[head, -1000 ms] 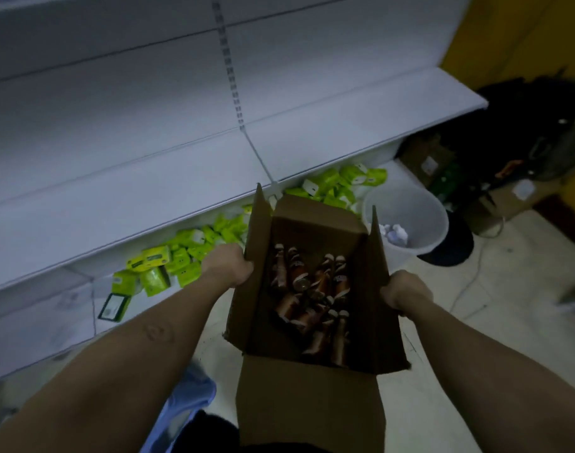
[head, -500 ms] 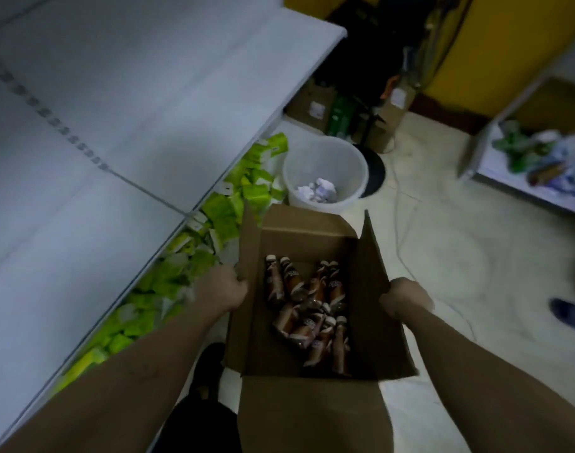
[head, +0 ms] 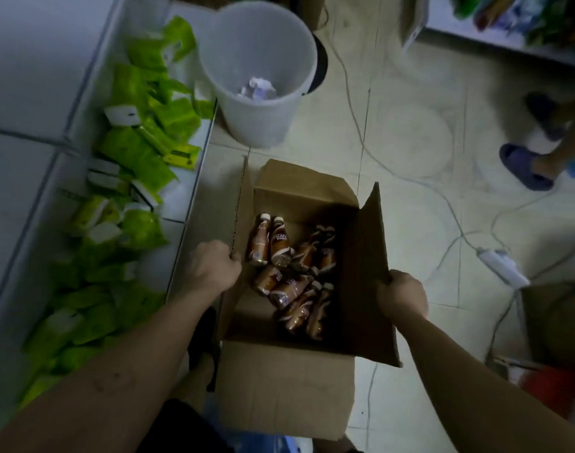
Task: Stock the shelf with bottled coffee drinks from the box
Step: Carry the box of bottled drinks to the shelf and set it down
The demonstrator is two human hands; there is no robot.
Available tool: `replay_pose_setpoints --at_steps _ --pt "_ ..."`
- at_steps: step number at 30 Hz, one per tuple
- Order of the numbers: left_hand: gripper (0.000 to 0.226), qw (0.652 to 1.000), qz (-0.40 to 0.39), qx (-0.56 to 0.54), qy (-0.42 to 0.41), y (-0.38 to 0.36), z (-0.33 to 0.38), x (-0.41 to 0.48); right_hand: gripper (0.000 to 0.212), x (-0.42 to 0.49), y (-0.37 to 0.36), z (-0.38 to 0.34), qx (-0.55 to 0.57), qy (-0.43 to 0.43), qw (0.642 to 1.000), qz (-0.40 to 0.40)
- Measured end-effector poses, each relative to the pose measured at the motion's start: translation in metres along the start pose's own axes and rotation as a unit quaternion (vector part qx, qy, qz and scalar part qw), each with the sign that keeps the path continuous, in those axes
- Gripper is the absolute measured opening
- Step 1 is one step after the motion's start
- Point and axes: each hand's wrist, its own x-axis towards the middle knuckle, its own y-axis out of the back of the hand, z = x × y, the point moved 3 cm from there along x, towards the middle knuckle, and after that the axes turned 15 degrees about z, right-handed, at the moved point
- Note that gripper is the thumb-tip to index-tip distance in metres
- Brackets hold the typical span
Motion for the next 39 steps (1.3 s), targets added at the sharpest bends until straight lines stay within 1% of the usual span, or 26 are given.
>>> replay_pose_setpoints --at_steps 3,7,11,14,18,21,27,30,33,37,39 --pt "0.032 0.999 -0.013 0.033 -0.011 -0.048 -0.009 0.003 0.019 0.001 -0.049 0.035 0.015 -0.014 1.000 -0.010" --pt "0.042 0.999 -0.001 0.038 -0.034 -0.097 -0.017 0.010 0.022 -0.006 -0.103 0.077 0.044 -0.029 0.998 0.021" --pt "0.041 0.997 -0.028 0.017 -0.065 -0.144 -0.029 0.021 0.021 -0.006 -0.145 0.092 0.041 -0.042 0.998 0.038" --pt "0.037 0.997 -0.023 0.017 -0.067 -0.172 -0.043 0.022 0.020 -0.002 -0.168 0.095 0.048 -0.035 0.997 0.049" --pt "0.035 0.995 0.018 -0.016 -0.100 -0.190 -0.050 0.030 0.021 0.007 -0.190 0.098 0.073 -0.029 0.995 0.068" --pt "0.037 0.991 0.045 -0.015 -0.127 -0.197 -0.052 0.041 0.023 0.012 -0.207 0.099 0.098 -0.026 0.989 0.106" --pt "0.038 0.986 0.080 -0.036 -0.140 -0.226 -0.083 0.033 0.031 0.008 -0.248 0.132 0.110 -0.055 0.979 0.160" --pt "0.037 0.980 0.125 -0.050 -0.147 -0.231 -0.083 0.021 0.030 0.001 -0.254 0.131 0.129 -0.024 0.973 0.188" --pt "0.034 0.987 0.104 -0.034 -0.118 -0.231 -0.093 0.005 0.027 -0.015 -0.248 0.126 0.120 -0.015 0.976 0.179" --pt "0.046 0.996 0.066 -0.011 -0.065 -0.239 -0.131 0.019 0.026 -0.016 -0.249 0.148 0.143 -0.072 0.972 0.172" --pt "0.050 0.999 0.037 0.002 -0.039 -0.239 -0.137 0.027 0.024 -0.014 -0.248 0.151 0.137 -0.087 0.973 0.161"
